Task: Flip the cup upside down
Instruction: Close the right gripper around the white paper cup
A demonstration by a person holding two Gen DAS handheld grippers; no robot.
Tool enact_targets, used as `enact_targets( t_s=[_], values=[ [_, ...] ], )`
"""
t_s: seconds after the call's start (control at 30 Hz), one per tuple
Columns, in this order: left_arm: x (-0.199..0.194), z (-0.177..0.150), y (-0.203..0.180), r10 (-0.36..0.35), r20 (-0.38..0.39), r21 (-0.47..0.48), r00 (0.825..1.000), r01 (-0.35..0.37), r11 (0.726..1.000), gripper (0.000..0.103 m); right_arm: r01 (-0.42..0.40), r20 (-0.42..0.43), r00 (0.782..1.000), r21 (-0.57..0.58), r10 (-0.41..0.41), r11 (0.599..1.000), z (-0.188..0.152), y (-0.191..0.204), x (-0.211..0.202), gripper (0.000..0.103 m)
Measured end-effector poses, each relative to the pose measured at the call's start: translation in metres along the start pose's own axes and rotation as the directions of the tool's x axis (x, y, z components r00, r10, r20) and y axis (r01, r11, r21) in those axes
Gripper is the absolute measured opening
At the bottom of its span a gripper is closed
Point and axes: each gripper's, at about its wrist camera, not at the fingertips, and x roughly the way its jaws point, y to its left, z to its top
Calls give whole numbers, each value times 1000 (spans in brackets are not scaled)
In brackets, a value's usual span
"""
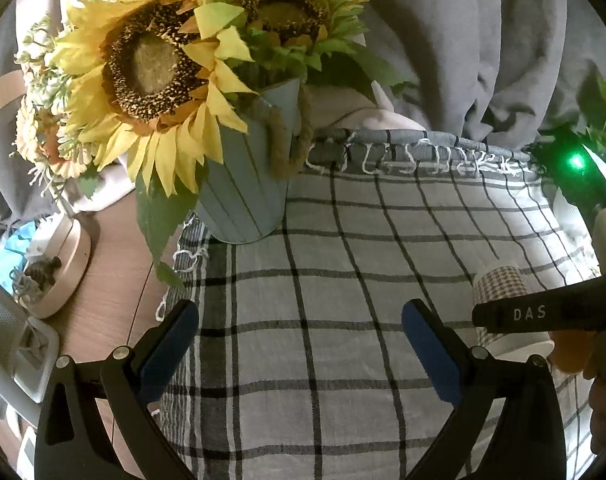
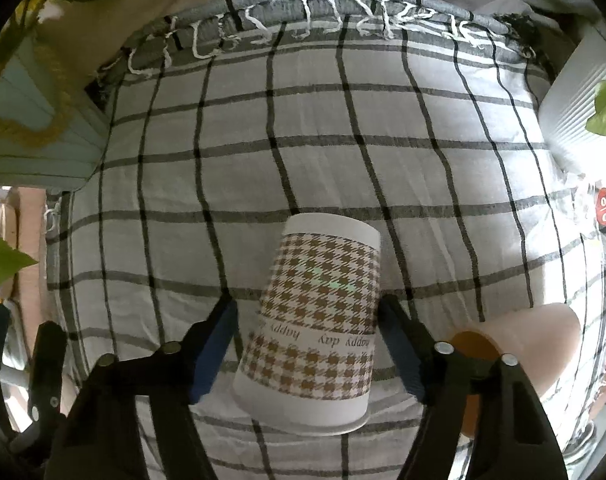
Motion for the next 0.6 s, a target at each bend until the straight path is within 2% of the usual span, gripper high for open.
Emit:
enact_targets(
  t_s=[0.23, 0.43, 0.6],
  values=[
    [-9, -3, -1, 0, 11, 5, 1000, 0, 1000, 103, -16, 18, 1000, -35, 16, 999, -12, 3, -2, 63],
    [-35, -10, -1, -17, 34, 5, 999, 16, 1000, 103, -10, 85, 996, -59, 15, 998, -45, 4, -41, 63],
    [-64, -22, -13, -43, 40, 30, 998, 42, 999, 103, 5, 134, 991, -55, 2, 998, -78, -12, -68, 63]
  ],
)
